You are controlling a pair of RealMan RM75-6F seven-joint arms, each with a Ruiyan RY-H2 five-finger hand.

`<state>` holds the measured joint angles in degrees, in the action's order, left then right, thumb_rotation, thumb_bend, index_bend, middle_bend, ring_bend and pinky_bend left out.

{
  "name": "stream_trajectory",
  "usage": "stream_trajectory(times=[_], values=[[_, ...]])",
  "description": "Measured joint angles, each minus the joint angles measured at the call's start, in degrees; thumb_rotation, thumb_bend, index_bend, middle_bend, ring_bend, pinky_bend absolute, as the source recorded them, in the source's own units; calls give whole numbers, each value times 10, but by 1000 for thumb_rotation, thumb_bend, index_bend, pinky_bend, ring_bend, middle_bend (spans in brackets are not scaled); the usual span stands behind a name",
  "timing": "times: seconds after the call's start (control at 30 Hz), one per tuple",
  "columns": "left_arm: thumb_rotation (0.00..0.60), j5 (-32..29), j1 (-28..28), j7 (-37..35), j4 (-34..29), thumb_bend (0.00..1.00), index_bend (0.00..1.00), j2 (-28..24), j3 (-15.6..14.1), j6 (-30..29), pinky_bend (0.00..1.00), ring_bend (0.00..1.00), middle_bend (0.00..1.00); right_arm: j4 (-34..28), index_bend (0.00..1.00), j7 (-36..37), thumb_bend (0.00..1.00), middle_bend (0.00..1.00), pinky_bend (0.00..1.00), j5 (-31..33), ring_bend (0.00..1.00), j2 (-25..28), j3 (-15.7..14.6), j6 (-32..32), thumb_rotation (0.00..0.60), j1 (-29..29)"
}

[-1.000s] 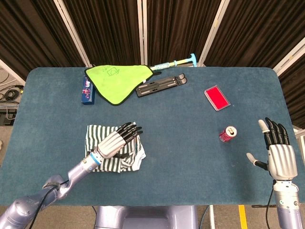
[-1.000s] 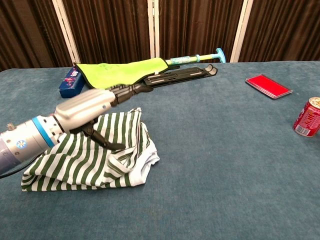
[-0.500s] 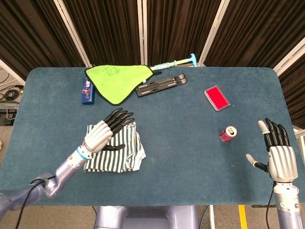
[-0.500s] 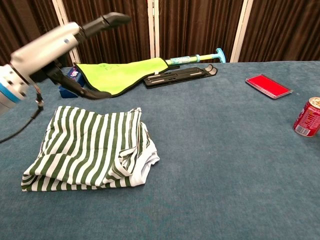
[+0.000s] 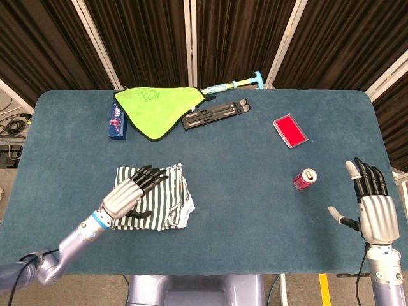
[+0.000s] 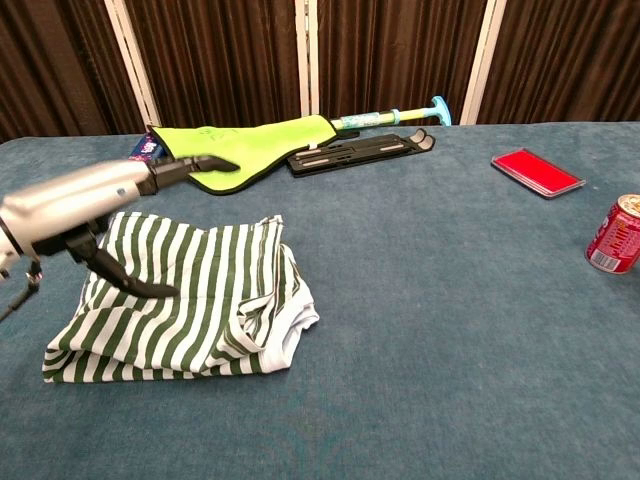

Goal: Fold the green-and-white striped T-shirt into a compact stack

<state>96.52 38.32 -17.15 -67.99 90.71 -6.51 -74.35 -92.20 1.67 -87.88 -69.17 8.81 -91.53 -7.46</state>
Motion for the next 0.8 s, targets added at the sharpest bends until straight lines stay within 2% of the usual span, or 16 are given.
stream_trajectory(times=[0.27,0.67,0.8], values=[[600,-5,-4,2,65,189,0,69,1,38,0,0,0,4,0,14,0,0,0,8,0,6,4,-1,600,3],[600,8,11,-7,136,188,0,178,33,26,0,0,0,9,0,12,0,0,0,13,0,3,6,7,600,0],[600,9,16,-5,144,189,0,191,36,33,0,0,0,10,0,10,0,0,0,12,0,2,5,9,600,-1]])
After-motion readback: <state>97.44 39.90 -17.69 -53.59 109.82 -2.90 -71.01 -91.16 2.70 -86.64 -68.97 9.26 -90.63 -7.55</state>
